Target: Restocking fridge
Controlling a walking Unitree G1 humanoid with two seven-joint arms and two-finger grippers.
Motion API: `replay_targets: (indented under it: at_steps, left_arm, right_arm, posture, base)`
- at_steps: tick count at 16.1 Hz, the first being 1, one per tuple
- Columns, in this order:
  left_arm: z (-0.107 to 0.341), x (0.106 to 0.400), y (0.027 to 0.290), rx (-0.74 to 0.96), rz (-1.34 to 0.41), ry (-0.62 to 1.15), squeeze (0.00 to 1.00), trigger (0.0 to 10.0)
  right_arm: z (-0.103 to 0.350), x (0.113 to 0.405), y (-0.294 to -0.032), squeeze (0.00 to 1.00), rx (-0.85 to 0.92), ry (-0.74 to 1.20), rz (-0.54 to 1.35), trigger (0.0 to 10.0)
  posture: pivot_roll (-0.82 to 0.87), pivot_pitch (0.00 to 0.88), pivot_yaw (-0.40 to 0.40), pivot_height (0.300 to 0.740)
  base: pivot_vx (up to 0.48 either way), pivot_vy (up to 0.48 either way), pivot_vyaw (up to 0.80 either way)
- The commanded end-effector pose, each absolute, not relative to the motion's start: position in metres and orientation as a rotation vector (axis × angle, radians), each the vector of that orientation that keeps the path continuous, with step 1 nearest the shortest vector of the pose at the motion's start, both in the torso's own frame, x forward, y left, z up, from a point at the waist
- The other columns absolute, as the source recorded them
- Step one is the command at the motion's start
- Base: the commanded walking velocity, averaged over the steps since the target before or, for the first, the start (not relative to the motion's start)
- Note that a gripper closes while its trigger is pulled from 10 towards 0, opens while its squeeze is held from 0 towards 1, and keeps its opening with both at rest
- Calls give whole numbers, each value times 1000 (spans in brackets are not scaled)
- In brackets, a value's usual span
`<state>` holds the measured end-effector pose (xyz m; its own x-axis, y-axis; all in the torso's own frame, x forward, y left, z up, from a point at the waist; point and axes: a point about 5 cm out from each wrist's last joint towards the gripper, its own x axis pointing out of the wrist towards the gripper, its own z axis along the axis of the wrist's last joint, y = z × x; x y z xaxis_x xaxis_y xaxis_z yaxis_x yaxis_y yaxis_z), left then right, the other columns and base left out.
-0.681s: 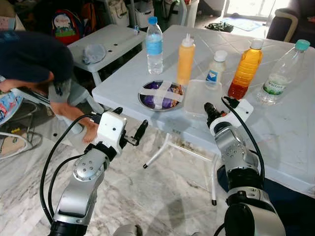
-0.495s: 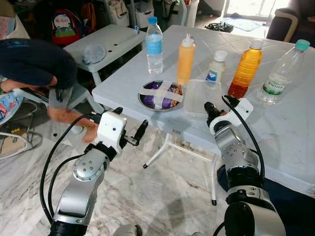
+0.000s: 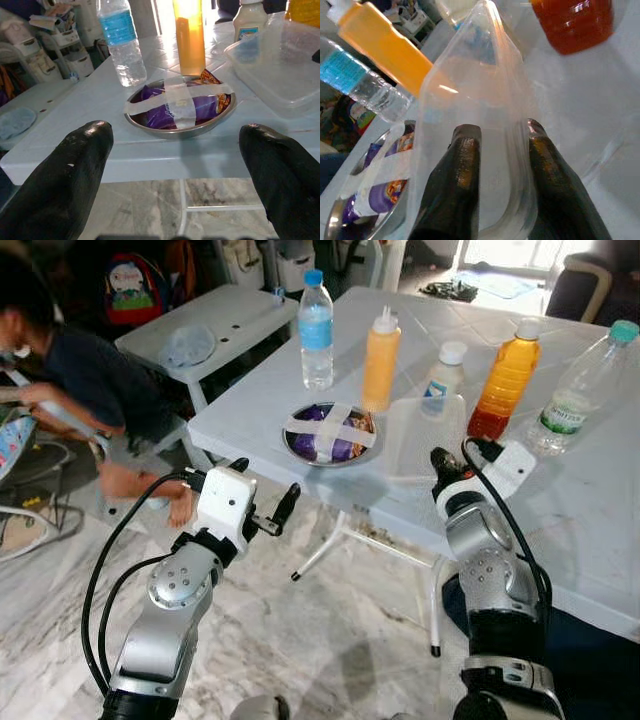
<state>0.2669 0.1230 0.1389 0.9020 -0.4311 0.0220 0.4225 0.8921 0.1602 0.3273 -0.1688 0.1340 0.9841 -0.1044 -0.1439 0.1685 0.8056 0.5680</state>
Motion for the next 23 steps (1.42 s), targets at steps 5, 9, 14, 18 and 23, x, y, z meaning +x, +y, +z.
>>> replay_targets:
  at_steps: [5, 9, 14, 18, 23]
  left_arm:
    - [131, 276, 132, 109, -339, -18, 0, 10000]
    - [137, 287, 132, 150, -341, -54, 0, 10000]
    - [131, 284, 133, 130, -337, -27, 0, 10000]
    - [123, 281, 130, 112, -333, -2, 0, 10000]
    - [126, 284, 132, 112, -306, -14, 0, 10000]
  right_arm:
    - [131, 288, -166, 0, 349, 66, -114, 10000]
    - [131, 285, -169, 0, 307, 65, -126, 10000]
    - [139, 287, -164, 0, 279, 37, -109, 10000]
    - [137, 286, -163, 0, 262, 35, -67, 10000]
    - [144, 291, -156, 0, 239, 7, 0, 10000]
  posture:
    - [20, 0, 82, 740]
    - [17, 0, 72, 740]
    - [10, 0, 93, 740]
    - [12, 0, 87, 740]
    - [22, 0, 73, 740]
  base:
    - [0, 0, 0]
    - [-363, 0, 0]
    - [-361, 0, 0]
    - [-360, 0, 0]
    - [-194, 0, 800]
